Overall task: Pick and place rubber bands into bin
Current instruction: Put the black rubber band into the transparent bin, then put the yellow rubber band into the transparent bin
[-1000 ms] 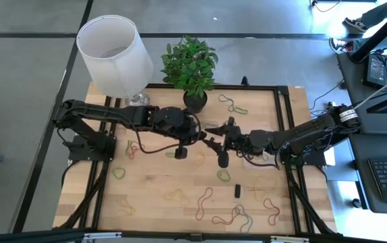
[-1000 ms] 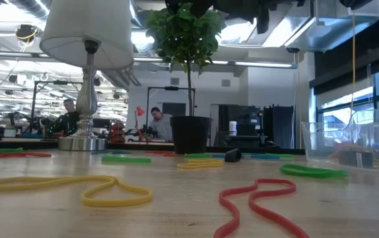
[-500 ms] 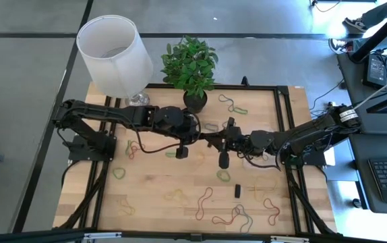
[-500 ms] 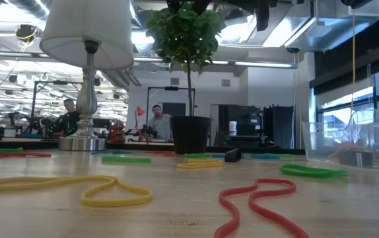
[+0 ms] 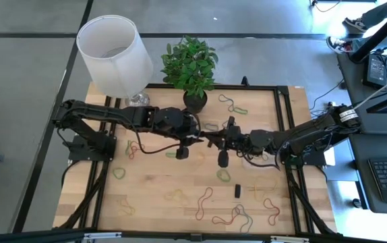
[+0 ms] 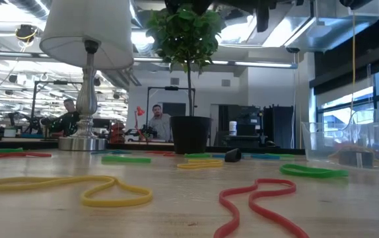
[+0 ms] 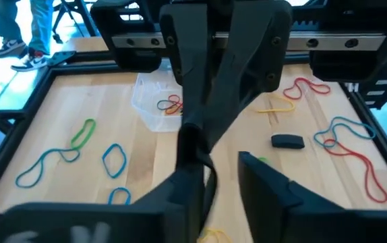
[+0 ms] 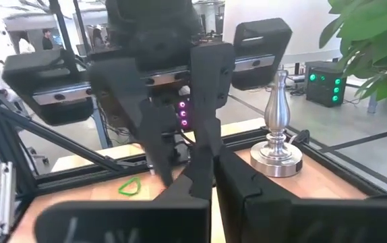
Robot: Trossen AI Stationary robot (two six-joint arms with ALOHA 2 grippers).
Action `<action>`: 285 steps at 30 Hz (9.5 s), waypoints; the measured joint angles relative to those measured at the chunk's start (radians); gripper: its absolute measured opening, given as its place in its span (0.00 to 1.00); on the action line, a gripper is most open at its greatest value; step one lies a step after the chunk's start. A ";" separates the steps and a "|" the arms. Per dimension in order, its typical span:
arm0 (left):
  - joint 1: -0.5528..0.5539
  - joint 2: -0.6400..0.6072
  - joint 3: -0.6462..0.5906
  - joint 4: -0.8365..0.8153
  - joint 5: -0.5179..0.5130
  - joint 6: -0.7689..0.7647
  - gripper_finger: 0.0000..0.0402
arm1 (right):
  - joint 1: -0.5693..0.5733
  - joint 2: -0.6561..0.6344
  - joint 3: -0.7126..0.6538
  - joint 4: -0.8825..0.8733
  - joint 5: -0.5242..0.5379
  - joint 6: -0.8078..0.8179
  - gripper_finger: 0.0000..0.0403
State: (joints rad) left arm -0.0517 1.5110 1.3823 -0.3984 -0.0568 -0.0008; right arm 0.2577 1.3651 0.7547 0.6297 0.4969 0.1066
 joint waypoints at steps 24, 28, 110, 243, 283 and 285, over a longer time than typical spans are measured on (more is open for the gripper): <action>0.000 -0.204 0.002 -0.296 -0.080 -0.056 0.26 | 0.034 -0.287 -0.002 -0.618 0.037 0.236 0.01; 0.000 -0.215 -0.048 -0.295 -0.051 0.016 0.24 | 0.042 -0.318 -0.002 -0.747 0.036 0.357 0.02; -0.290 -0.265 -0.384 -0.225 -0.236 -0.239 0.01 | 0.176 -0.466 -0.002 -1.723 -0.083 1.062 0.40; 0.142 0.347 -0.233 0.023 0.004 0.187 0.41 | -0.078 0.033 -0.061 -0.653 -0.240 0.518 0.40; 0.093 0.235 -0.123 0.010 -0.127 0.310 0.01 | -0.078 0.033 -0.061 -0.561 -0.237 0.450 0.40; 0.093 0.225 -0.089 -0.007 -0.129 0.319 0.01 | -0.078 0.033 -0.061 -0.508 -0.237 0.405 0.40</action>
State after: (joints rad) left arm 0.0410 1.7363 1.2933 -0.4052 -0.1860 0.3178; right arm 0.1799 1.3979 0.6938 0.1219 0.2598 0.5118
